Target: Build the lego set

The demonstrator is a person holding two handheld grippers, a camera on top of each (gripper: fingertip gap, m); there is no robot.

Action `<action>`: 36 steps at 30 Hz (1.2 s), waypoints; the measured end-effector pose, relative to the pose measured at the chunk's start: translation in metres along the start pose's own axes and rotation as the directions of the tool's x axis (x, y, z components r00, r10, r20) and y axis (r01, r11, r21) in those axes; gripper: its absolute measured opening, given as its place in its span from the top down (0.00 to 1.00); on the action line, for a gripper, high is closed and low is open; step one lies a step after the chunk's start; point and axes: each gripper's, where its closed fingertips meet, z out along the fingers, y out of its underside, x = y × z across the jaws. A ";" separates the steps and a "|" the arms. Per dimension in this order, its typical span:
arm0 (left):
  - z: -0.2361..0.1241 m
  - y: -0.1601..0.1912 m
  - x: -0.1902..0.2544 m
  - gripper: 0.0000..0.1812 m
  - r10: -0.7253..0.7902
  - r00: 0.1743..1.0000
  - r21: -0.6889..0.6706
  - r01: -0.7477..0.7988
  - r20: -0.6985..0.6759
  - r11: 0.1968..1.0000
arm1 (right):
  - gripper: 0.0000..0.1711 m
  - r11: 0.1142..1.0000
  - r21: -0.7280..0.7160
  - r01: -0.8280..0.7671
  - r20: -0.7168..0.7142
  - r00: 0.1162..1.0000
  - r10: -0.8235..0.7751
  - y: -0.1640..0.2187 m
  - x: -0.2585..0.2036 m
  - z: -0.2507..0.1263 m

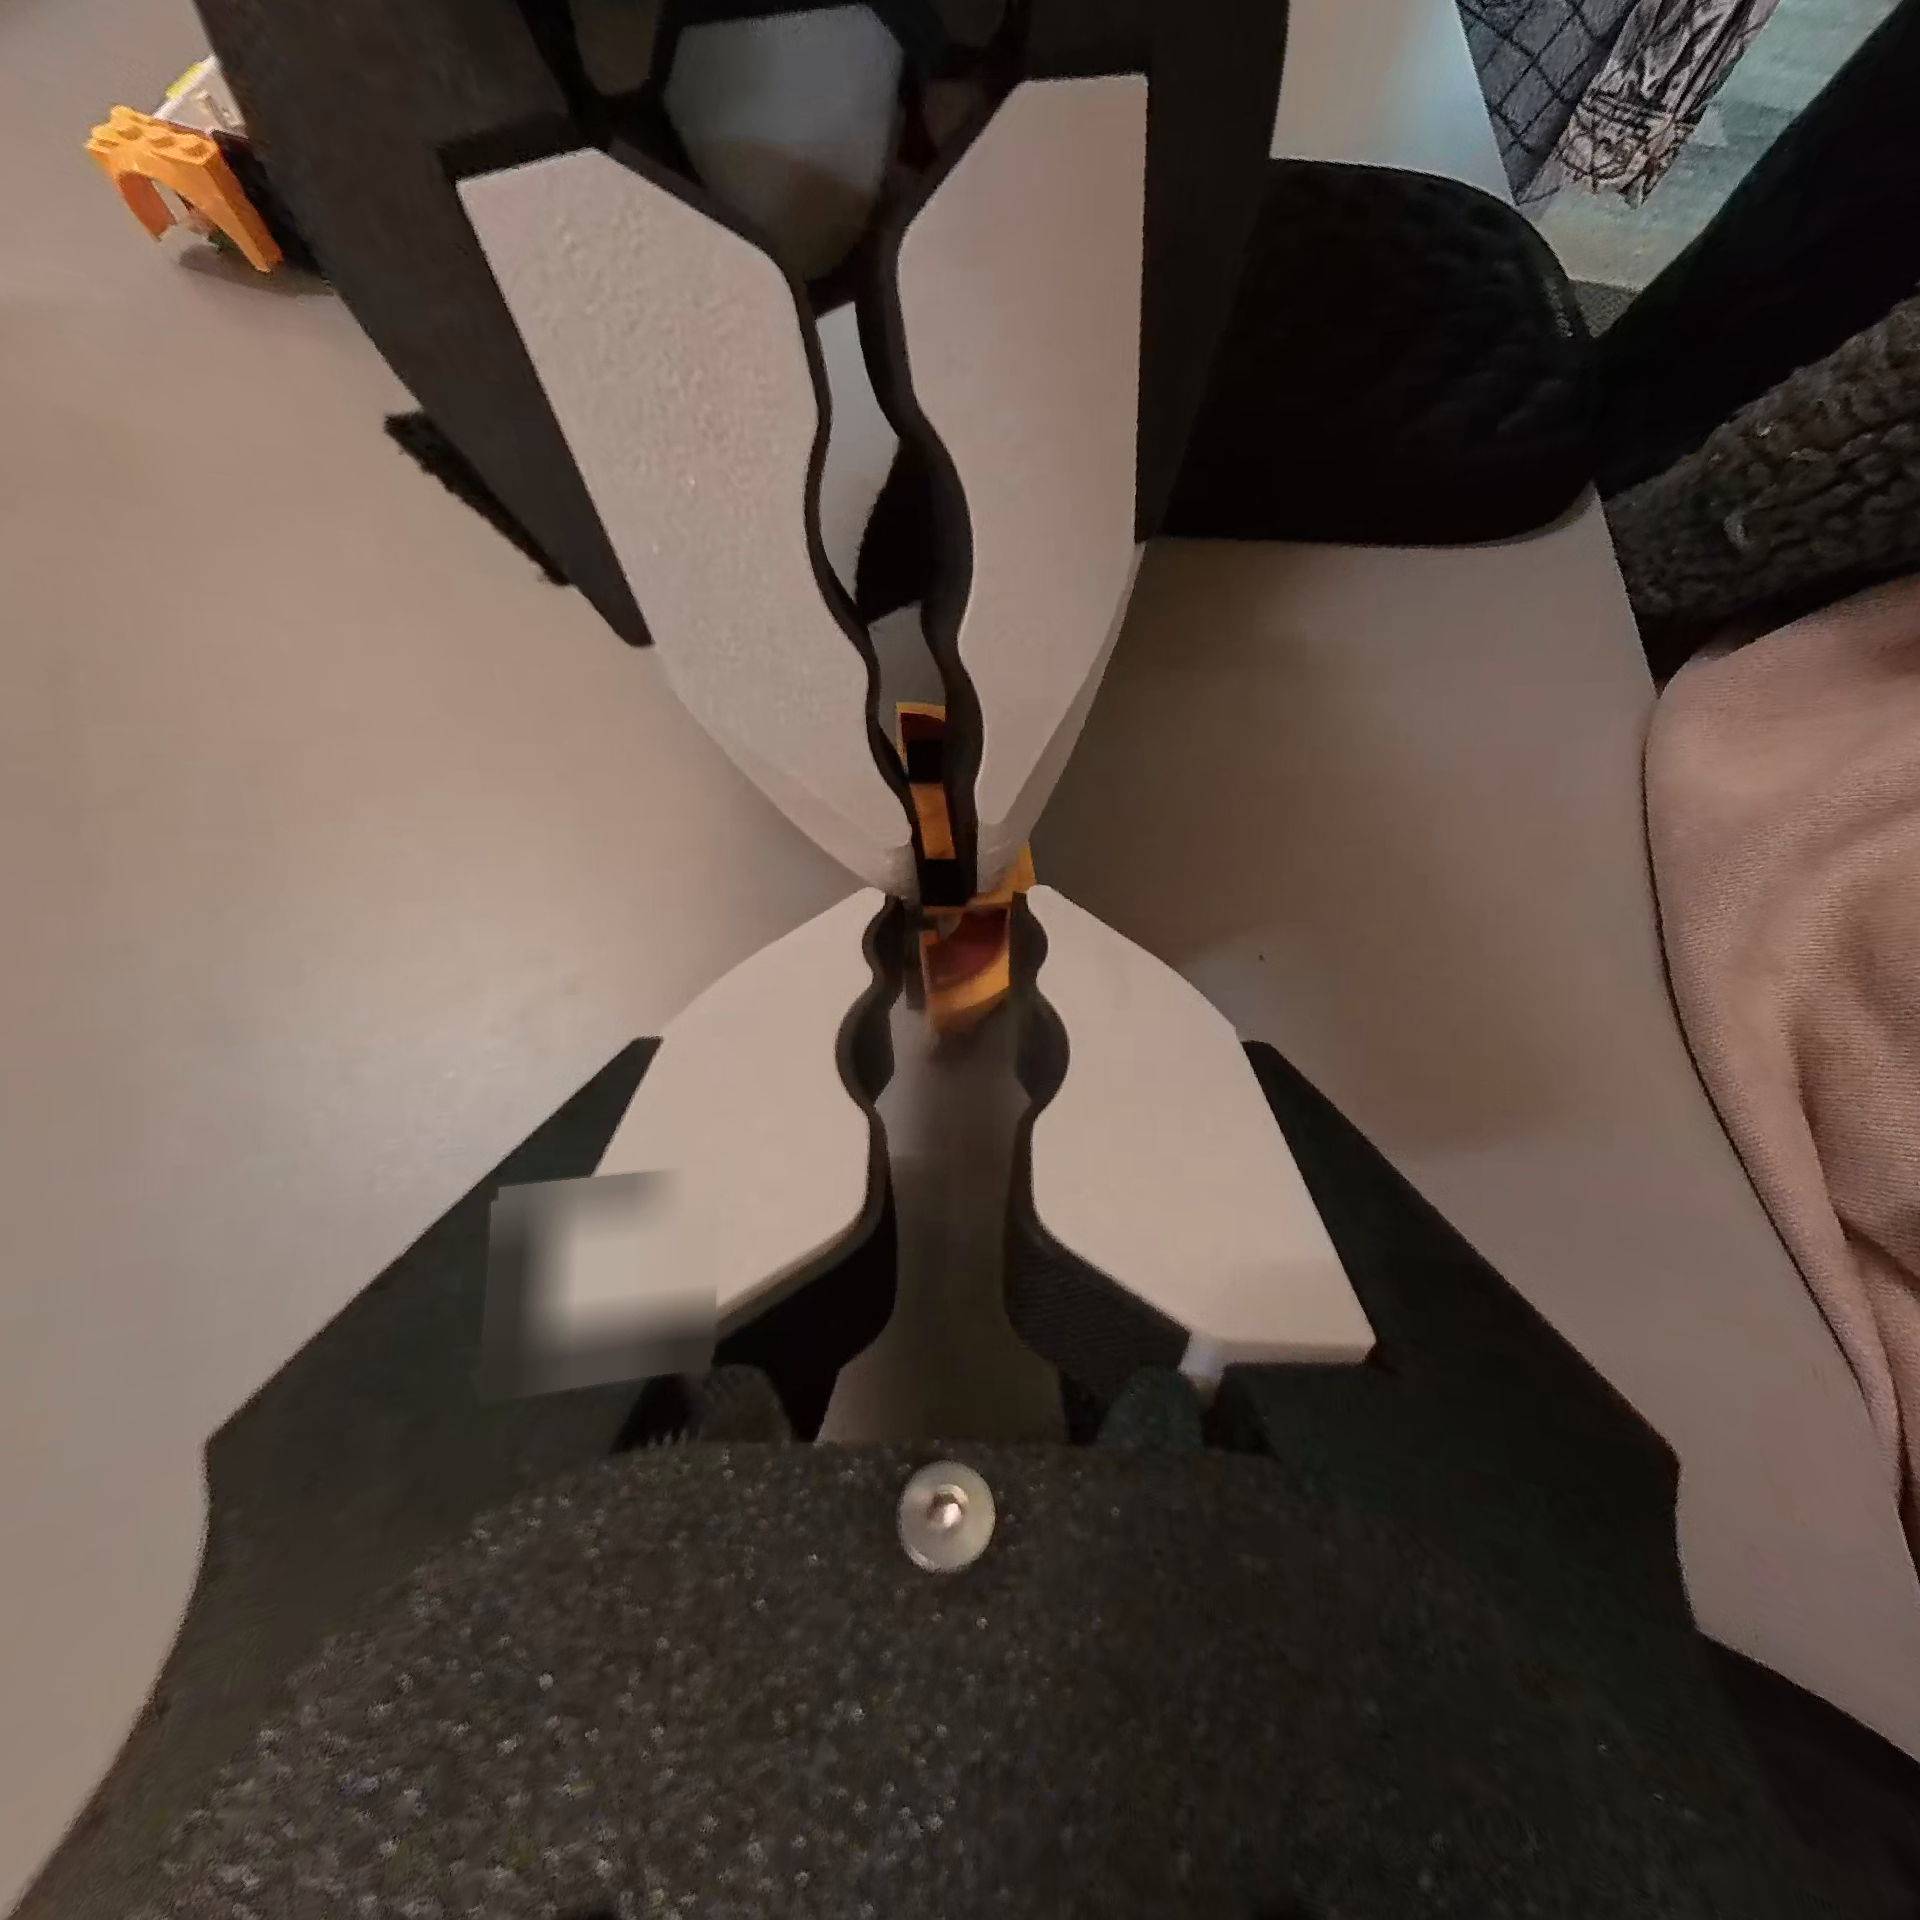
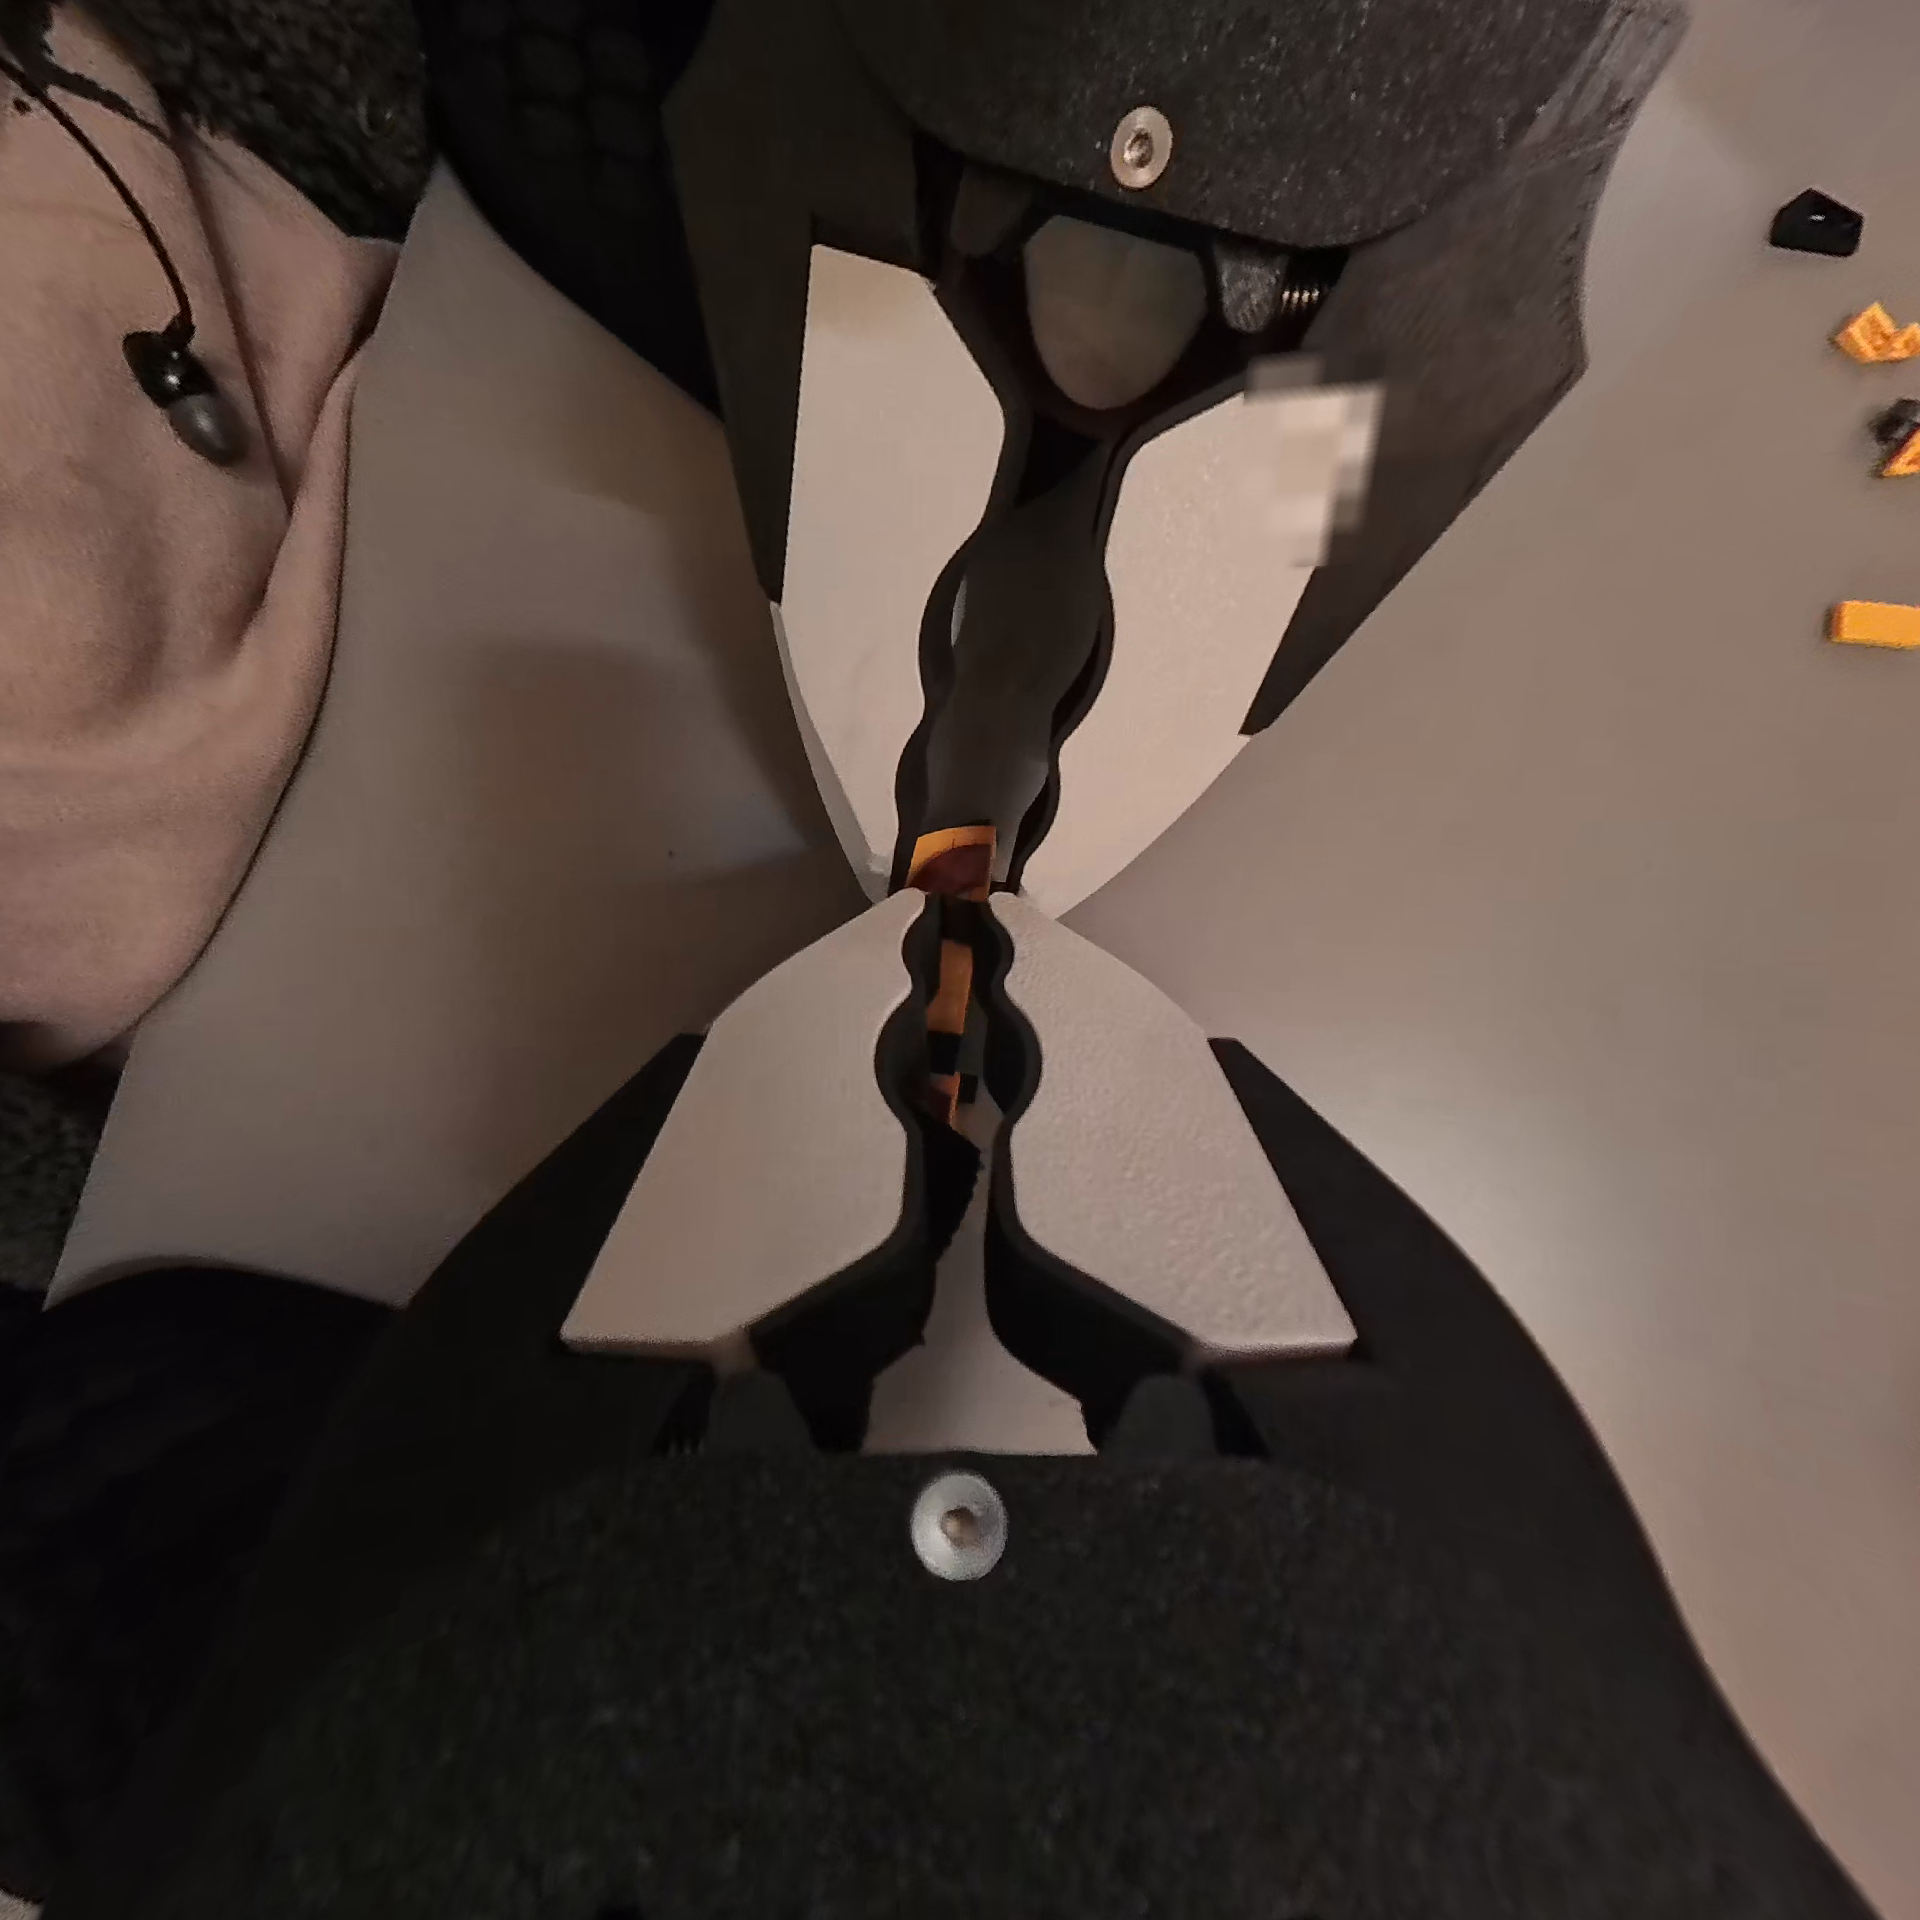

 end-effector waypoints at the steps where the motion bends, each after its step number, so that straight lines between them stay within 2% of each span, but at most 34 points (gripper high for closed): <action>1: 0.000 0.000 0.000 0.89 -0.001 1.000 0.001 0.001 -0.001 1.000 | 0.97 1.000 -0.001 0.009 0.008 1.000 -0.009 0.000 0.000 0.000; 22: -0.001 0.000 0.000 0.89 -0.010 1.000 0.006 0.010 -0.014 1.000 | 0.97 0.991 -0.041 0.125 0.091 0.989 -0.120 0.000 0.000 0.001; 32: -0.001 0.000 0.000 0.90 -0.002 1.000 0.005 0.002 -0.006 1.000 | 0.95 0.994 -0.072 0.077 0.067 0.995 -0.072 0.000 0.001 0.000; 34: -0.002 0.000 0.000 0.92 0.019 1.000 0.006 -0.019 0.004 1.000 | 0.90 0.998 -0.036 0.046 0.062 0.997 -0.044 -0.002 0.001 -0.007; 36: -0.002 0.000 0.001 0.89 0.034 0.999 0.009 -0.035 0.008 0.999 | 0.90 1.000 0.025 0.012 0.050 0.999 -0.013 -0.006 0.000 -0.019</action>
